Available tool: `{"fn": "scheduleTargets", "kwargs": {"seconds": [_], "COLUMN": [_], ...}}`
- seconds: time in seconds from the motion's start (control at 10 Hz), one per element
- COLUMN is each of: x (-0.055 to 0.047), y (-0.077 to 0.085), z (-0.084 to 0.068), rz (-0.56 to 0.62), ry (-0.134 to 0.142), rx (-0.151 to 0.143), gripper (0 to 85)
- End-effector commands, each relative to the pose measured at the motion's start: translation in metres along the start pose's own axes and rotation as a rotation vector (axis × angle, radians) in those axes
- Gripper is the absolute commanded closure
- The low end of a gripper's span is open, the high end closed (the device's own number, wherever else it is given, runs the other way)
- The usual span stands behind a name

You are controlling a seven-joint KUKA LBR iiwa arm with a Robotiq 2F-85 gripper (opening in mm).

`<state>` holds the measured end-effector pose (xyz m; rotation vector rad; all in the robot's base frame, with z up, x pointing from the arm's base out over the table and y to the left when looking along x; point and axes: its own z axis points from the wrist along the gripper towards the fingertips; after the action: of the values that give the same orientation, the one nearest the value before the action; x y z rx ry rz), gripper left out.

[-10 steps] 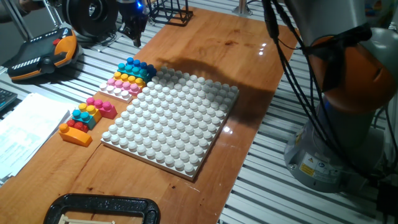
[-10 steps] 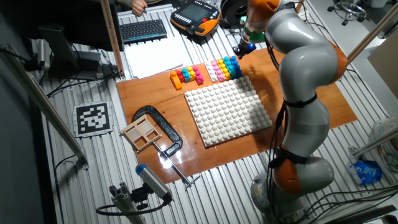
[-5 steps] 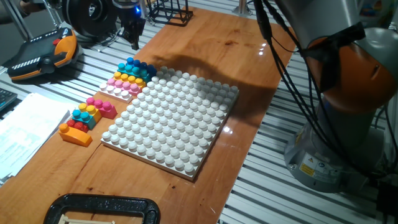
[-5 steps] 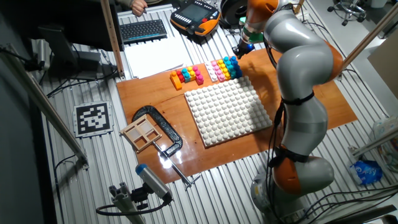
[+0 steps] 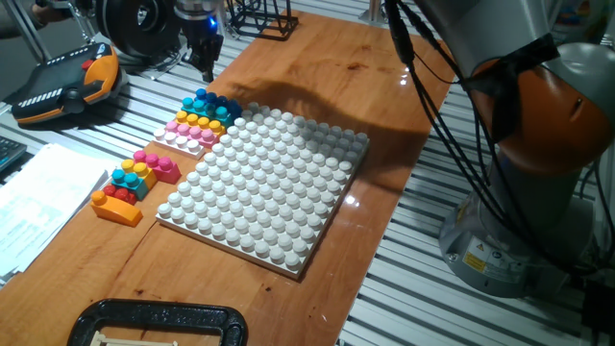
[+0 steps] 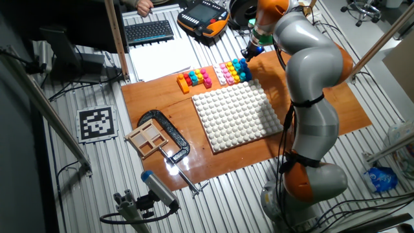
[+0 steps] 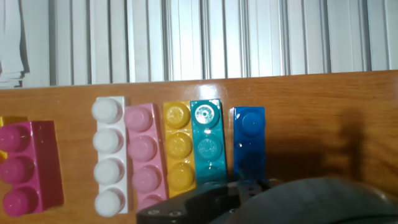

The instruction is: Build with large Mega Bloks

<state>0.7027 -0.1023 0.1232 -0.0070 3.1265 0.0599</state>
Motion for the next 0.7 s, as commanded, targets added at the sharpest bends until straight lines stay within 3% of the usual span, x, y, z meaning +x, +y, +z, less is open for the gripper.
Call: {"fn": "scheduleTargets", "kwargs": {"seconds": [0.0,0.1,0.2,0.6], "x": [0.000,0.001,0.001,0.006], "y": [-0.002,-0.003,-0.003,-0.004], "z": [0.004,0.007,0.007,0.016], "rz": [0.000,0.000,0.000,0.019], "ry": [0.000,0.003,0.009,-0.006], "rx": [-0.008,-0.008,-0.005,0.003], "gripper": [68.0,68.0,51.0,51.0]}}
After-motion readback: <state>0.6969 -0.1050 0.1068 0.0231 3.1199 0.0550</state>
